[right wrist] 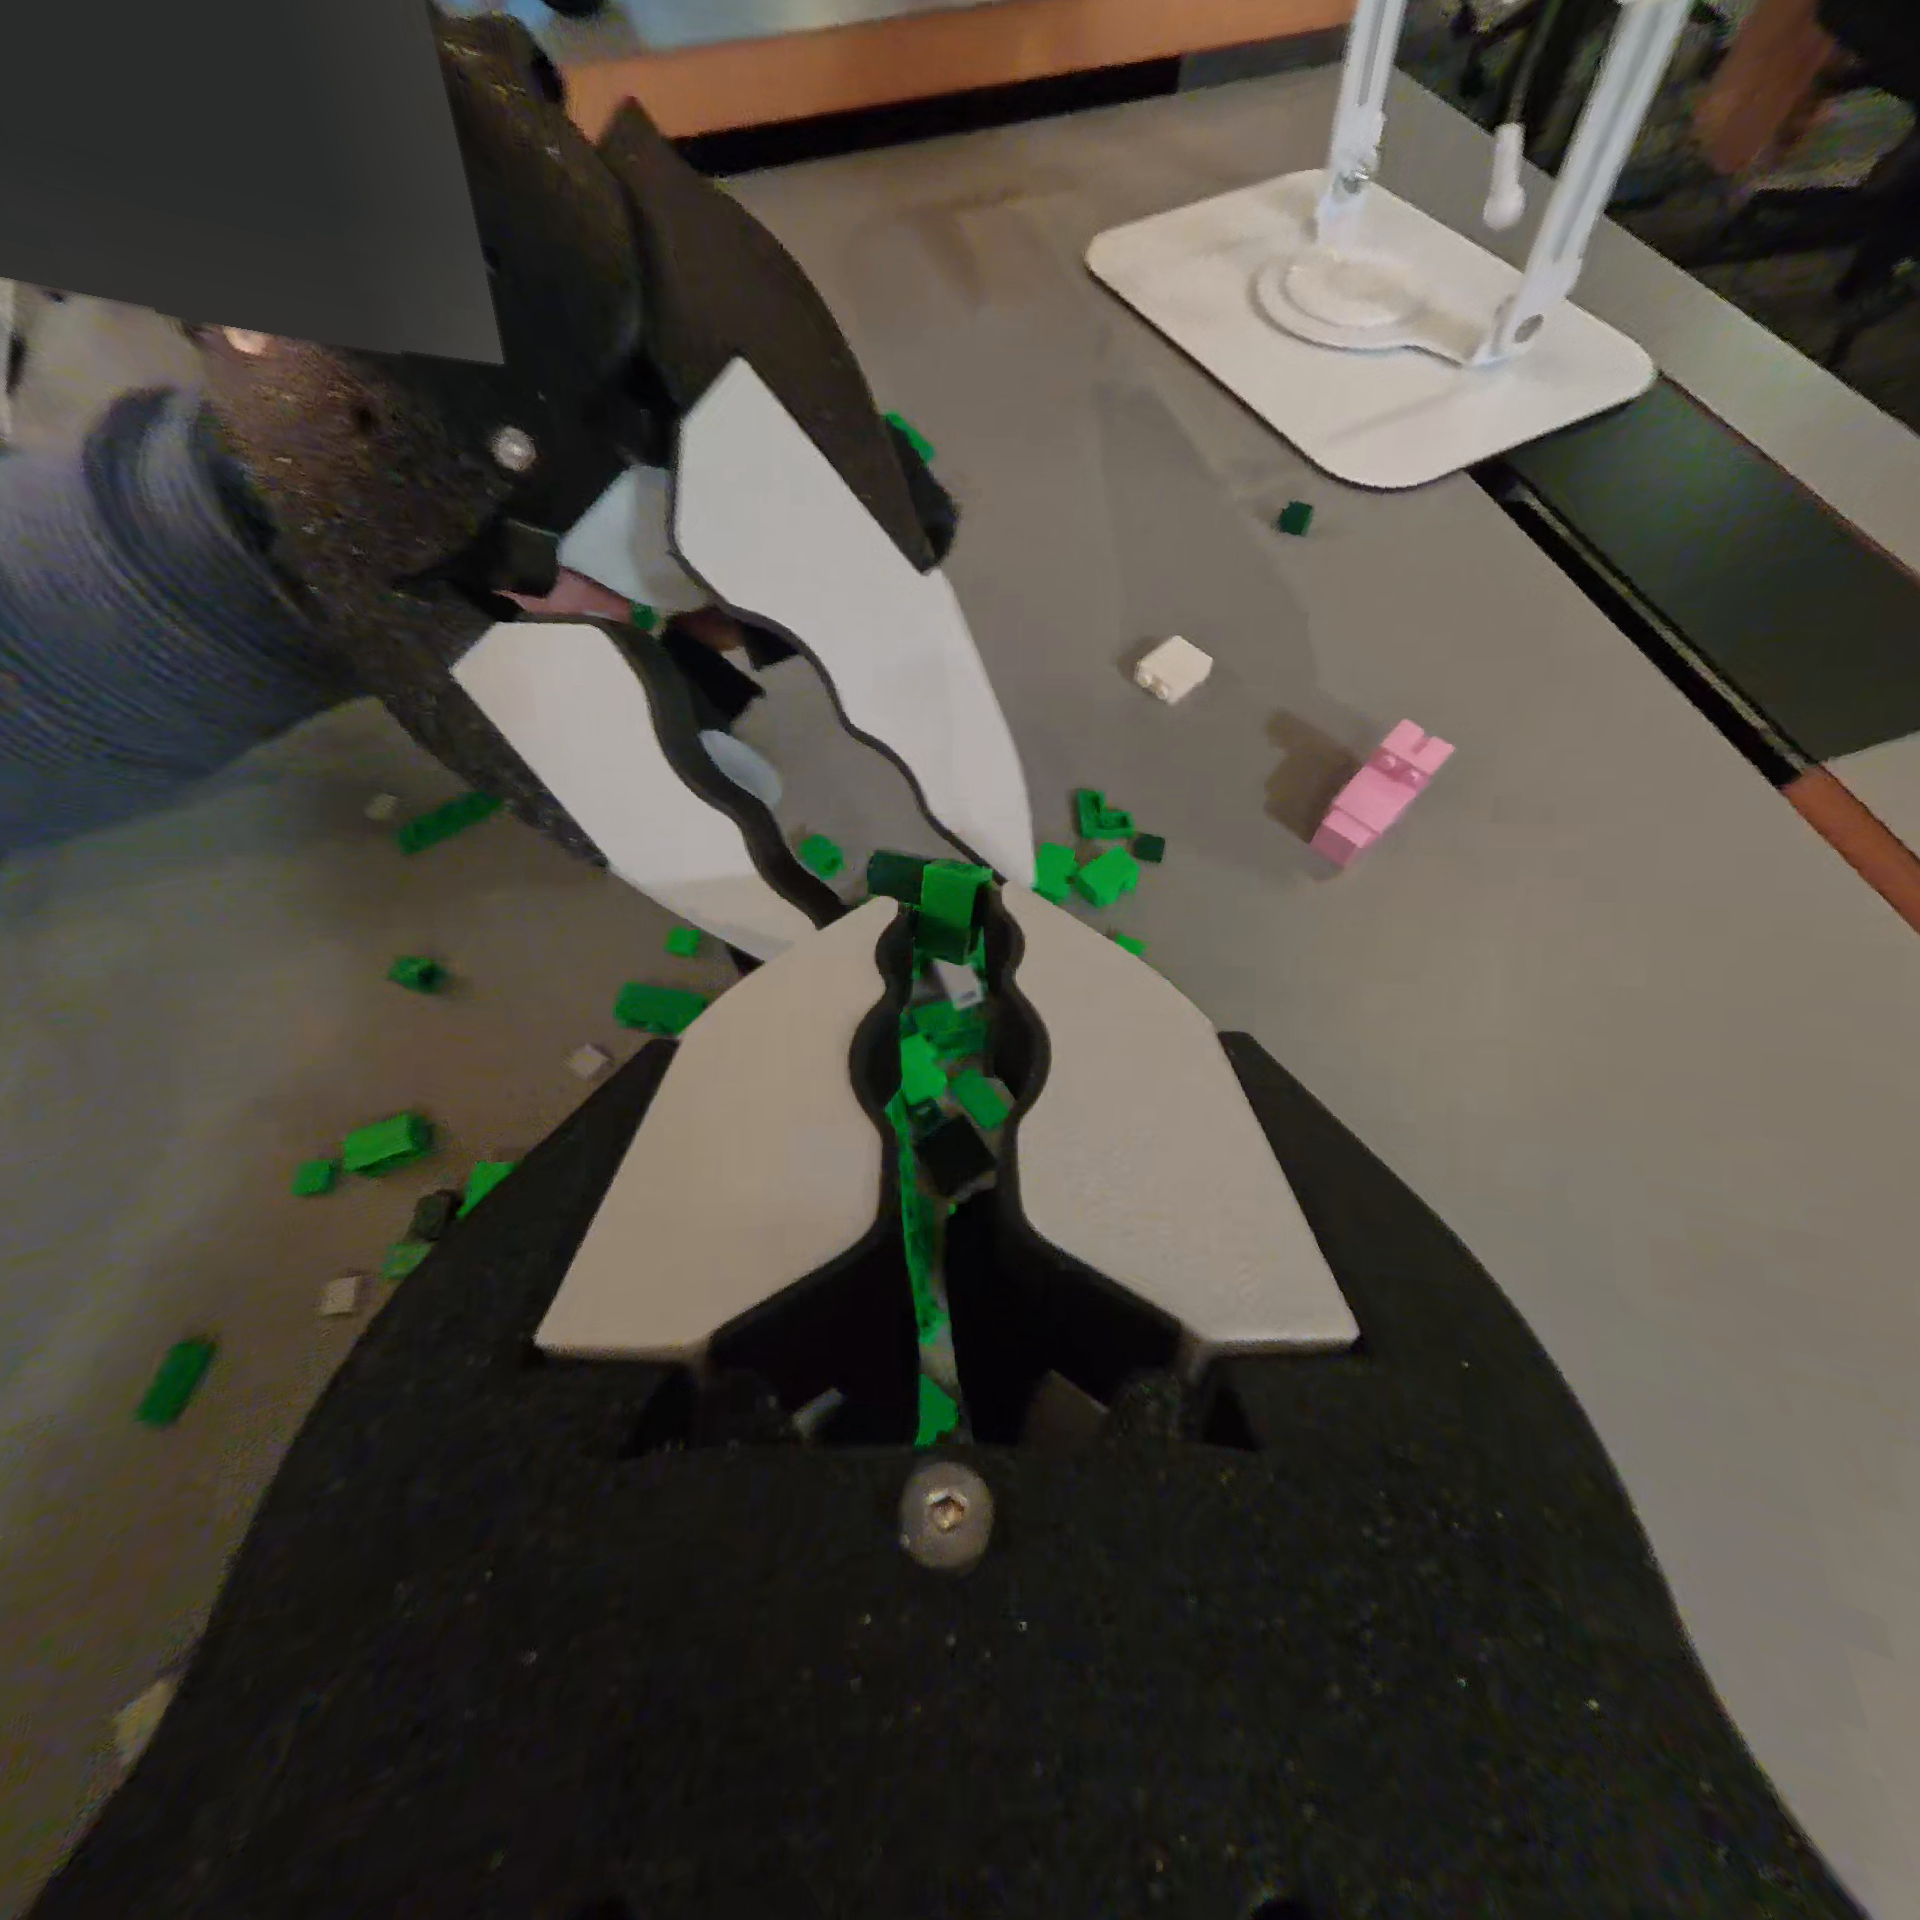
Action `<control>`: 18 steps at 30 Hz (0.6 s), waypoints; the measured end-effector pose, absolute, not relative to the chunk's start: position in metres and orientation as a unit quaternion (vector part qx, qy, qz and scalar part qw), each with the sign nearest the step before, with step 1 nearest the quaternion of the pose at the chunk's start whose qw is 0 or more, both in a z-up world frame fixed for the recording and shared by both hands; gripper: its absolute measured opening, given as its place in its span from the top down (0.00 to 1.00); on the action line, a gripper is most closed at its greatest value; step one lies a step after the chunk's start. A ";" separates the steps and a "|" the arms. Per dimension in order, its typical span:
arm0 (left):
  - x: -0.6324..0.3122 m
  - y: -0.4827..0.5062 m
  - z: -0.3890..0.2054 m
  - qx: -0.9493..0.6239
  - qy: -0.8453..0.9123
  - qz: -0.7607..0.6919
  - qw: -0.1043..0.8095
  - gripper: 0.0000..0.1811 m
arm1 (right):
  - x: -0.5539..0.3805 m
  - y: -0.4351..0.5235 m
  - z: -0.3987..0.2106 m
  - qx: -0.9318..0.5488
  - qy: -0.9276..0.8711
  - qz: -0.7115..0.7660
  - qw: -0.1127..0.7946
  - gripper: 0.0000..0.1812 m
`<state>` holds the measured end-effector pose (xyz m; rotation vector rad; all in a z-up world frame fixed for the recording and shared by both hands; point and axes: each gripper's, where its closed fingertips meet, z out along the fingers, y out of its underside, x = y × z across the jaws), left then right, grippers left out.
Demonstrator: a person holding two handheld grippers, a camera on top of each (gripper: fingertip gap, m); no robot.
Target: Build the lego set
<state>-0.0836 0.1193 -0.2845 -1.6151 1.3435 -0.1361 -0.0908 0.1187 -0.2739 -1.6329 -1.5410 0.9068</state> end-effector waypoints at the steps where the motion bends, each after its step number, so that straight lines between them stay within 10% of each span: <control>1: -0.086 0.120 -0.284 -0.666 0.553 -0.049 0.498 0.84 | -0.089 0.123 -0.275 -0.638 -0.591 0.342 0.355 0.93; 18: -0.103 0.103 -0.328 -0.751 0.559 -0.096 0.339 0.95 | -0.071 0.110 -0.322 -0.533 -0.768 0.148 0.323 0.93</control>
